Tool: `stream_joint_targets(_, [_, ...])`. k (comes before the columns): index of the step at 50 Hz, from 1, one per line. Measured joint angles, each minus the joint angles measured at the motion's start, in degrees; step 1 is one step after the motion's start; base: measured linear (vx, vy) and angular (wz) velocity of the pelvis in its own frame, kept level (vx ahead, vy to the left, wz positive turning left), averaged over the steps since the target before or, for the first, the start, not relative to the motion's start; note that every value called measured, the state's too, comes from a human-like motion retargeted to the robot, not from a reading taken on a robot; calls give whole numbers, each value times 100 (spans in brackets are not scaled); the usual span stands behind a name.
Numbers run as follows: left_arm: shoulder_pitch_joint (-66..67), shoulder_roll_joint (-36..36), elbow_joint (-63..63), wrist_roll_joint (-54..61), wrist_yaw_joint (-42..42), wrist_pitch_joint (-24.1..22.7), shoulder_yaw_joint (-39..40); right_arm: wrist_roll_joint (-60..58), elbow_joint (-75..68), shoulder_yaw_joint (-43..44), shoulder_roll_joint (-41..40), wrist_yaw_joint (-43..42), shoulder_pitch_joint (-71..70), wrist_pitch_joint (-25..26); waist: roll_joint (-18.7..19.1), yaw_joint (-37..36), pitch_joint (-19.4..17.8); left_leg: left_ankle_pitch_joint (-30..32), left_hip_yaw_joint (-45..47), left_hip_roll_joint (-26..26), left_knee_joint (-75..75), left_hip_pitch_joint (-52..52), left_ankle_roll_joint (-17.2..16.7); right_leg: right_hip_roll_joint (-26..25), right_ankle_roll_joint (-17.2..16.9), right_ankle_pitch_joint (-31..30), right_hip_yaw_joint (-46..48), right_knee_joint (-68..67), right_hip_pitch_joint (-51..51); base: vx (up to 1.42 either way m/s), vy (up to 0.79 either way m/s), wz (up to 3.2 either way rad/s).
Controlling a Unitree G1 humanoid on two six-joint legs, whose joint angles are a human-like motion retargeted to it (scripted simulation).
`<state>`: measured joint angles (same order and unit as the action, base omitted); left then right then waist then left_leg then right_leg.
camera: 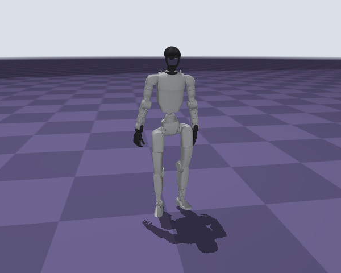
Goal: Upper body actions
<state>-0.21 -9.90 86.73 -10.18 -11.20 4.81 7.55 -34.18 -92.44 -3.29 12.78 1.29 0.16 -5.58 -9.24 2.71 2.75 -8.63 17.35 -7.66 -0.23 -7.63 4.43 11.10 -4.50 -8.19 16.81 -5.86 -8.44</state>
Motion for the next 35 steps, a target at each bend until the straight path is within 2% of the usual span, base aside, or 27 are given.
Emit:
stream_joint_targets(8, [262, 229, -198, 432, -344, -149, -34, 88, -360, 137, 130, -58, -7, 75, 263, 66, 115, 64, -22, 127, 30, 50, -133, -187, 142, 38, -39, 212, 138, -4, -8, 9])
stream_joint_targets(13, [495, 441, -464, 956, -516, -152, 358, 375, -324, 210, 2, 12, -52, 55, 337, 162, 162, 106, -111, 210, 124, 70, -275, -296, 261, 130, 9, 284, 255, -4, -13, 27])
stream_joint_targets(17, [786, 541, -635, 1366, -252, -379, 648, 732, -249, 126, -127, 188, -143, -17, 362, 200, 169, 60, -180, 320, 438, 52, -505, -381, 364, 197, 94, 383, 415, -2, -15, 23])
stream_joint_targets(20, [989, 569, -569, 1628, 170, -359, 742, 975, -403, -37, -185, 155, -371, -80, 356, 217, 112, 72, -312, 395, 916, -81, -740, -412, 428, 247, 87, 421, 537, -5, -14, 21])
stream_joint_targets(23, [1184, 554, -335, 1829, 366, -266, 707, 1071, -497, -259, -231, 234, -722, 109, 302, 277, -20, 772, -151, 558, 1675, -330, -1019, -361, 479, 277, 159, 452, 668, -11, -12, 36])
stream_joint_targets(25, [1249, 508, -146, 1787, 233, -143, 661, 1187, -497, -371, -308, 329, -1032, 277, 198, 345, -123, 1536, -282, 655, 2511, -763, -1265, -227, 491, 294, 334, 478, 724, -27, -17, 69])
stream_joint_targets(27, [1328, 435, 62, 1567, -40, 11, 607, 1346, -497, -348, -419, 438, -1473, 148, 4, 243, -342, 2382, -541, 645, 3728, -1527, -1234, -48, 516, 291, 425, 520, 811, -28, -19, 55])
stream_joint_targets(28, [1387, 411, 147, 1490, -151, 50, 570, 1416, -496, -308, -466, 509, -1650, 52, -104, 134, -431, 2640, -658, 534, 4136, -1827, -1091, 34, 537, 280, 423, 540, 853, -19, -19, 14])
stream_joint_targets(30, [1476, 378, 307, 1375, -319, 102, 505, 1528, -428, -205, -537, 623, -1903, -44, -249, -61, -546, 2596, -766, 377, 4789, -2260, -1049, 159, 563, 264, 420, 557, 907, -12, -14, -8])
stream_joint_targets(33, [1514, 380, 651, 1012, -586, 335, 449, 1713, 42, 62, -669, 722, -2323, -182, -238, -463, -718, 2032, -283, 881, 6042, -2959, -897, 160, 651, 281, 397, 533, 907, -11, 0, -15])
stream_joint_targets(35, [1573, 432, 687, 833, -686, 430, 492, 1850, 313, 43, -711, 857, -2484, -325, -213, -582, -756, 1882, -230, 947, 6473, -3239, -870, 181, 661, 285, 352, 516, 893, -5, 1, -9])
